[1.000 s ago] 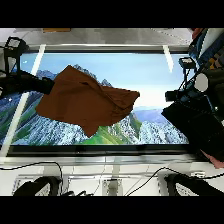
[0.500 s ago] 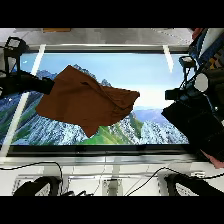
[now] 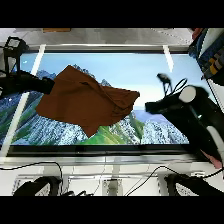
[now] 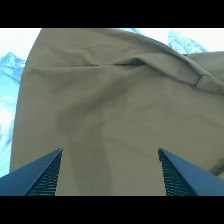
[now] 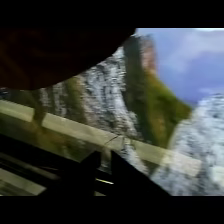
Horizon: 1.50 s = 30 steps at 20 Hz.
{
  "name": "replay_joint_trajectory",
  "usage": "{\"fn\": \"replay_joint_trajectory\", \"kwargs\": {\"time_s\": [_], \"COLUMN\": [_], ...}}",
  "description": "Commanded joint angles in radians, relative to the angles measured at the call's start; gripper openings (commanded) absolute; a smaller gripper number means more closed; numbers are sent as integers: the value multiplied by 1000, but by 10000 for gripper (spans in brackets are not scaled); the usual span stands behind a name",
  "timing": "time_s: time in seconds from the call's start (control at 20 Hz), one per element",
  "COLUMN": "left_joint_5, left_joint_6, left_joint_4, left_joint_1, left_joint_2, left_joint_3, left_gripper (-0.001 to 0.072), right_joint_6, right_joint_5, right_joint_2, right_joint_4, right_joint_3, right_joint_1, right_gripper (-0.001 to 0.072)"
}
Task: Fold the clothes and pants, and hang the long-sleeved shirts on hangers.
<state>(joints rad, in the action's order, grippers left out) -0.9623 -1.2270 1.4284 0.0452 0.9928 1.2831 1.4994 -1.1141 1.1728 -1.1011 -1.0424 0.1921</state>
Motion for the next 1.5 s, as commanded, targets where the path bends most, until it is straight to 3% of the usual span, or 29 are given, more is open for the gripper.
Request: {"fn": "replay_joint_trajectory", "kwargs": {"time_s": [0.0, 0.2, 0.35, 0.5, 0.7, 0.8, 0.85, 1.05, 1.15, 1.25, 1.3, 1.45], "left_joint_5": [6, 6, 6, 10, 43, 58, 63, 62, 62, 62, 61, 61], "left_joint_6": [0, 0, 0, 0, 0, 0, 0, 0, -2, -20, -26, -119], "left_joint_4": [1, 1, 1, 1, 1, 1, 1, 6, 41, 71, 71, 72], "left_joint_1": [-1, -1, -1, -1, -1, -1, -1, -1, -2, -11, -23, -76], "left_joint_2": [0, 0, 0, 0, 0, 0, 0, 0, 2, 11, 18, 38], "left_joint_3": [1, 1, 1, 1, 1, 1, 1, -3, -4, -4, -4, -5], "left_gripper": [707, 706, 706, 707, 706, 706, 706, 706, 700, 531, 491, 491], "right_joint_6": [-50, -9, -10, -8, 99, 101, 101, 93, 56, 51, 51, 51], "right_joint_5": [306, 407, 364, 340, 289, 292, 312, 382, 356, 263, 200, -29], "right_joint_2": [12, 188, 336, 431, 539, 565, 569, 568, 563, 544, 526, 438], "right_joint_4": [344, 446, 534, 518, 465, 464, 463, 429, 386, 283, 219, 20], "right_joint_3": [201, 215, 164, 63, -41, -72, -82, -124, -170, -245, -286, -396], "right_joint_1": [57, 164, 179, 181, 181, 185, 186, 186, 174, 142, 118, 7], "right_gripper": [433, 438, 451, 448, 441, 297, 292, 9, 8, 7, 8, 7]}}
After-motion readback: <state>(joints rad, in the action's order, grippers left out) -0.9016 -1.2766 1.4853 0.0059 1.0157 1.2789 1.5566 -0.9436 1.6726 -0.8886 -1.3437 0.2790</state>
